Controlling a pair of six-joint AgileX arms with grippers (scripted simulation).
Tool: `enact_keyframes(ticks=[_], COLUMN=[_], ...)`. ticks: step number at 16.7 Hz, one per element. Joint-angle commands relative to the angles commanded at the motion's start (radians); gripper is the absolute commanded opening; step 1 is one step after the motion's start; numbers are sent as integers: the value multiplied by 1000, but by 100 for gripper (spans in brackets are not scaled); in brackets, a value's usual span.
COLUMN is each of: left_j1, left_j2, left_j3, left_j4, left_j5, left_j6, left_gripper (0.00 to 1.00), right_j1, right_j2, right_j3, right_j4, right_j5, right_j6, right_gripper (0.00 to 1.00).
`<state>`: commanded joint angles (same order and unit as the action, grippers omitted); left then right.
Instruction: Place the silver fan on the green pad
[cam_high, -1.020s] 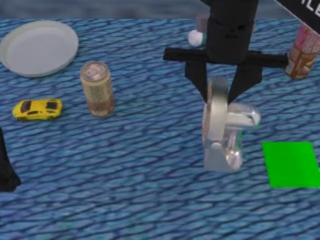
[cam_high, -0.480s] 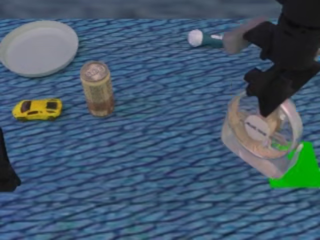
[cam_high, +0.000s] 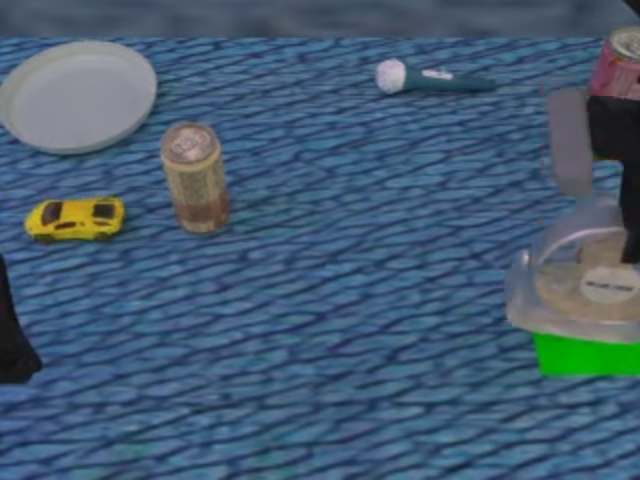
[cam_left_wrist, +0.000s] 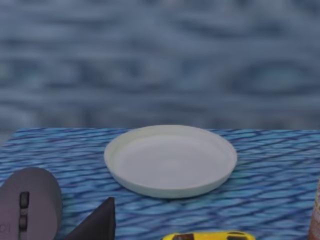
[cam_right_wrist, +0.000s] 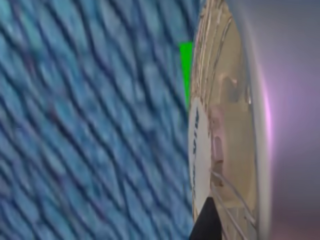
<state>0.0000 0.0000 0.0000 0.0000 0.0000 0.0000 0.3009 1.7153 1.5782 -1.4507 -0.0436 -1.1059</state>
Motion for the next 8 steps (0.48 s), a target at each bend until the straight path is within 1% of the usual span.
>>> enact_keyframes(ticks=[2,4,8], left_j1=[0,0,0], left_j2=[0,0,0], left_j3=[0,0,0], left_j4=[0,0,0], left_j5=[0,0,0], left_j6=[0,0,0], left_gripper=[100,100,100], right_j1=[-24,-39,-46], right_j2=[-35,-56,-64], right_j3=[-64,-107,-124], right_j4=[40,67,78], right_j5=[21,36,43], right_j6=[-110,-178,-204], right_gripper=[0,0,0])
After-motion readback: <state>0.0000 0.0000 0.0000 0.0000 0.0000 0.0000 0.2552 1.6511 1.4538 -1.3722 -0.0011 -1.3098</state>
